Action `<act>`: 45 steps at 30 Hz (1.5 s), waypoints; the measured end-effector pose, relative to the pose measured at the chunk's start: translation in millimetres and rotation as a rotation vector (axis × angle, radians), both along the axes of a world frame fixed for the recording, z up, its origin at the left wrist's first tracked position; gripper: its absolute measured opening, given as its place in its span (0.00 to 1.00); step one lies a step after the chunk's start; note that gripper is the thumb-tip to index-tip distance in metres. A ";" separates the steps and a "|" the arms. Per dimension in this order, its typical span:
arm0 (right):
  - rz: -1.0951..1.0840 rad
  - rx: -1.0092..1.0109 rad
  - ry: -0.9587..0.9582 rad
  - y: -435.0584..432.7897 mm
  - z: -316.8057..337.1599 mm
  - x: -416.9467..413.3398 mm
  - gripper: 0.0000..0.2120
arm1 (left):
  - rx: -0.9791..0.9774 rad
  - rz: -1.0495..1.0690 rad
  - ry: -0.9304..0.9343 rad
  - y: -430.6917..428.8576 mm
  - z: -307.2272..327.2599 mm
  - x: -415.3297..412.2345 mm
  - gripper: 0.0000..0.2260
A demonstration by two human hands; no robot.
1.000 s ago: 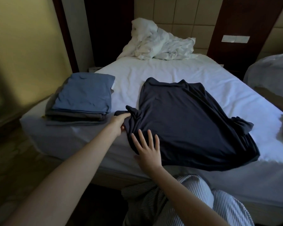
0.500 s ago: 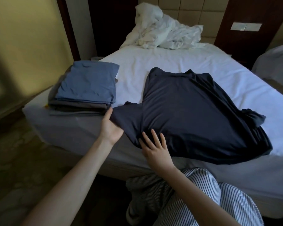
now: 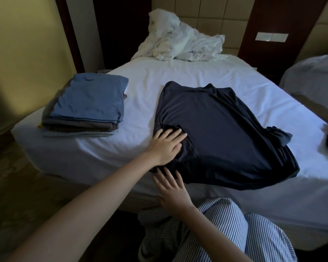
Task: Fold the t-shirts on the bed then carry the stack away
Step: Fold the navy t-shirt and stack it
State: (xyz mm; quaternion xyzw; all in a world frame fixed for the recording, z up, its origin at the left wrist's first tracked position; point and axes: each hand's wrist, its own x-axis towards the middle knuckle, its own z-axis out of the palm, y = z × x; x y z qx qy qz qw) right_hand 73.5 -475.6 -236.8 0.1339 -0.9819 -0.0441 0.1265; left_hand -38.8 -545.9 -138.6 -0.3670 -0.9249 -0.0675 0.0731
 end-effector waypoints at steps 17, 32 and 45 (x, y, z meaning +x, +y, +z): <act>0.002 -0.190 0.394 90.7 39.1 34.7 0.18 | 0.055 0.019 -0.226 61.0 13.7 29.1 0.22; -0.897 -0.979 0.428 273.7 77.2 63.5 0.10 | 0.416 -0.250 -0.461 263.7 69.2 47.8 0.14; -0.893 -1.741 0.695 242.4 68.7 96.9 0.09 | 0.103 -0.544 -0.607 361.4 93.3 41.0 0.12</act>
